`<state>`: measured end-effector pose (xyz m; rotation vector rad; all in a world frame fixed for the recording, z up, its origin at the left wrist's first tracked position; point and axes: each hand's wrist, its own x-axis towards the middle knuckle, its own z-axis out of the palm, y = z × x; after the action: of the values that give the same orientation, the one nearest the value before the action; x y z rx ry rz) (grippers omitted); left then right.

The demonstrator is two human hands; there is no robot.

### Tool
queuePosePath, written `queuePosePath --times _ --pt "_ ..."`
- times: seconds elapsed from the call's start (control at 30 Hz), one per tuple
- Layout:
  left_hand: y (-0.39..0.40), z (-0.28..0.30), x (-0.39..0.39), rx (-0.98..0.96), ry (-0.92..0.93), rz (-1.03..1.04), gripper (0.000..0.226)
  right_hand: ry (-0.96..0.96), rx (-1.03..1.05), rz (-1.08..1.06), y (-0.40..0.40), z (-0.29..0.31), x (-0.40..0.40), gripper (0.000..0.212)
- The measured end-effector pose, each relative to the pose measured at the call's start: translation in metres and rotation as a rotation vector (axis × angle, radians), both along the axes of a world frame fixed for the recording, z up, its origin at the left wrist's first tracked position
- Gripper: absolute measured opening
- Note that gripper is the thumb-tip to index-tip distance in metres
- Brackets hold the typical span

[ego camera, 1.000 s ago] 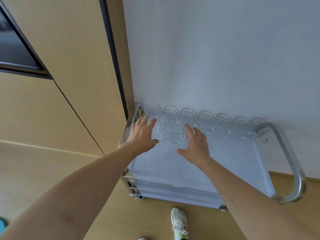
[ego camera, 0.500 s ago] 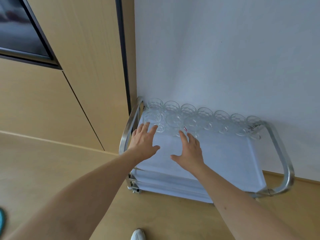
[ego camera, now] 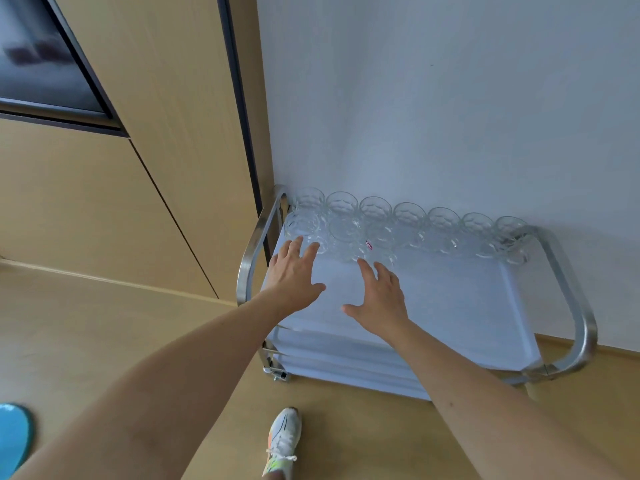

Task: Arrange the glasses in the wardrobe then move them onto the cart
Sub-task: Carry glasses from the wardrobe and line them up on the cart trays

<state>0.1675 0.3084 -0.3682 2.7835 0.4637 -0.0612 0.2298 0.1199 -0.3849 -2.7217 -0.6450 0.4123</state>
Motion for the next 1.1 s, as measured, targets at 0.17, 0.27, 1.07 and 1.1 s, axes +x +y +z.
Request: queuePosePath --times 0.17,0.27,1.07,1.1 --pt "0.035 -0.013 0.042 -0.009 0.047 0.003 0.08 -0.043 -0.023 -0.026 0.041 -0.011 0.044 0.09" --pt "0.058 -0.027 0.064 -0.005 0.073 -0.037 0.072 -0.074 -0.102 0.005 0.067 -0.021 0.068 0.08" --pt "0.102 -0.069 0.109 -0.175 -0.098 -0.083 0.023 -0.251 0.223 -0.056 0.115 -0.05 0.11 0.02" --pt "0.102 -0.069 0.108 -0.177 -0.107 -0.081 0.022 -0.269 0.228 -0.052 0.117 -0.051 0.109 0.022"
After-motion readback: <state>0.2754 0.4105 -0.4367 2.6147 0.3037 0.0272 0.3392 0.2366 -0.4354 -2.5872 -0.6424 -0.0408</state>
